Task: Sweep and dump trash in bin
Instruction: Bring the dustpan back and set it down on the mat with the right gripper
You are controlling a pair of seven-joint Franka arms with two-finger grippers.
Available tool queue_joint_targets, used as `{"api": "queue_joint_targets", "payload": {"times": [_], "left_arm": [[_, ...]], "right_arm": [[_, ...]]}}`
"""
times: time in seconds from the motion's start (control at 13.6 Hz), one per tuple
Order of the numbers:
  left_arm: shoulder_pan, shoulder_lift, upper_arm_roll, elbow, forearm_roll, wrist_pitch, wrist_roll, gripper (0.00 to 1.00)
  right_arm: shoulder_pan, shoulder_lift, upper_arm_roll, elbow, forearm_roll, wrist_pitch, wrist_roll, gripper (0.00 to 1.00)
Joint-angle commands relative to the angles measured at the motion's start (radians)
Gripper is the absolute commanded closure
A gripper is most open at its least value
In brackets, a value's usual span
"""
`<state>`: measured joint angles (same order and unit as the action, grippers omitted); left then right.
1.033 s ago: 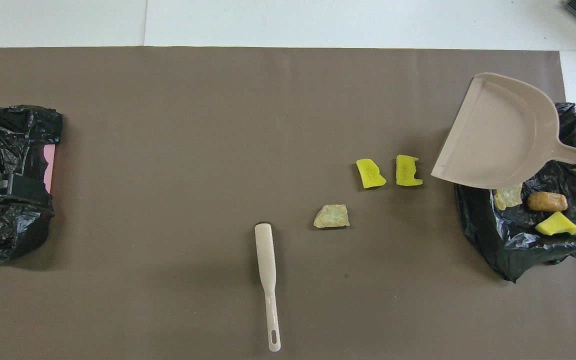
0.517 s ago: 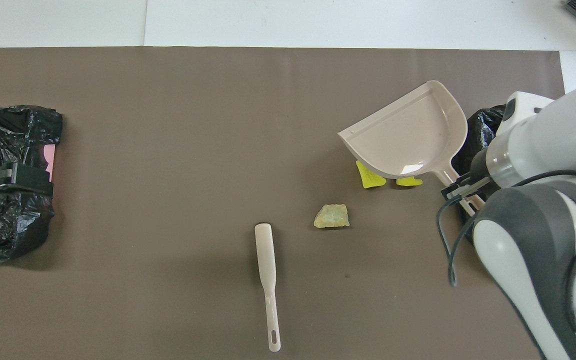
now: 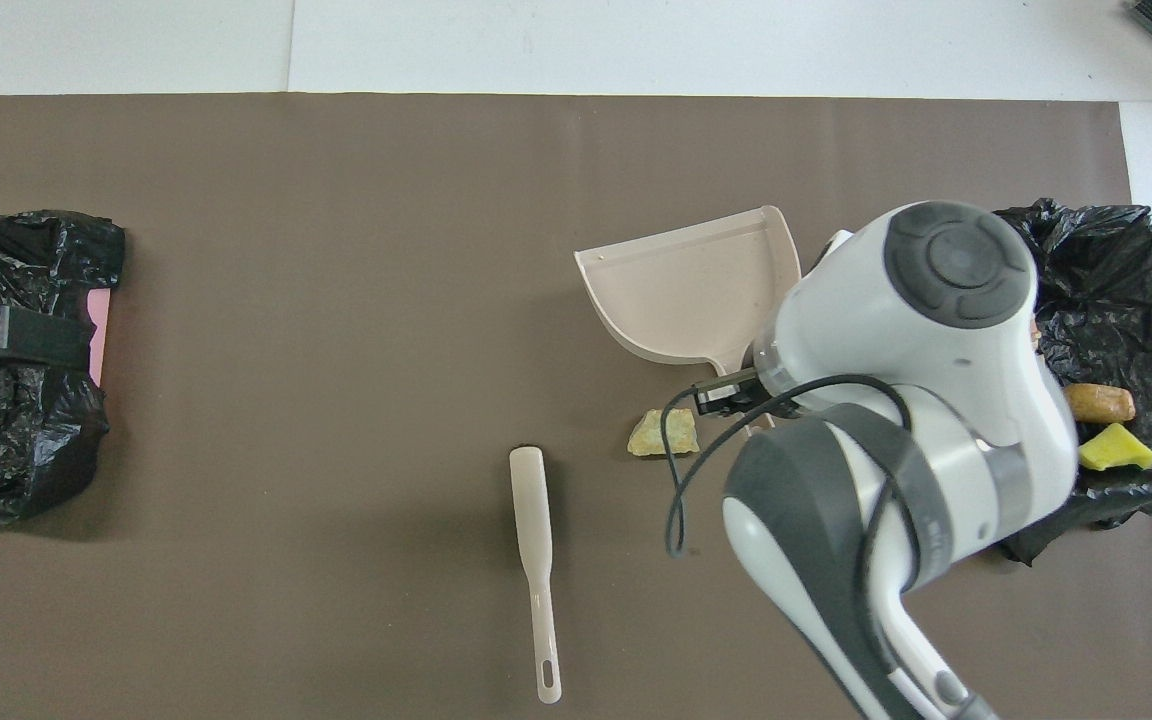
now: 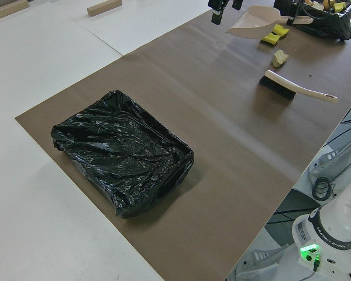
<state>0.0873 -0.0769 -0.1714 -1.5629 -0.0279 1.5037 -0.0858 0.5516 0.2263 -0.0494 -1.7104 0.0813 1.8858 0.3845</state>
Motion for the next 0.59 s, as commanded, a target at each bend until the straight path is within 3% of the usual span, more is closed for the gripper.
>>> {"api": "queue_joint_targets", "payload": {"times": [0.0,0.22,0.37,0.44,0.52], "left_arm": [[0.008,-0.001,0.003,0.0,-0.009,0.013,0.006,0.0],[0.009,-0.003,0.003,0.0,-0.007,0.0,0.003,0.0],[0.009,-0.003,0.003,0.0,-0.007,-0.003,0.003,0.0],[0.008,-0.003,0.003,0.0,-0.007,-0.003,0.003,0.0],[0.008,-0.003,0.003,0.0,-0.007,-0.003,0.003,0.0]], "right_arm": [[0.017,0.163,-0.007,0.181,0.012,0.019,0.124,1.0],[0.05,0.325,-0.009,0.34,0.009,0.077,0.221,1.0],[0.05,0.427,-0.007,0.374,0.009,0.198,0.226,1.0],[0.045,0.438,-0.007,0.367,0.012,0.22,0.223,1.0],[0.042,0.43,-0.009,0.371,0.008,0.198,0.221,0.42]]}}
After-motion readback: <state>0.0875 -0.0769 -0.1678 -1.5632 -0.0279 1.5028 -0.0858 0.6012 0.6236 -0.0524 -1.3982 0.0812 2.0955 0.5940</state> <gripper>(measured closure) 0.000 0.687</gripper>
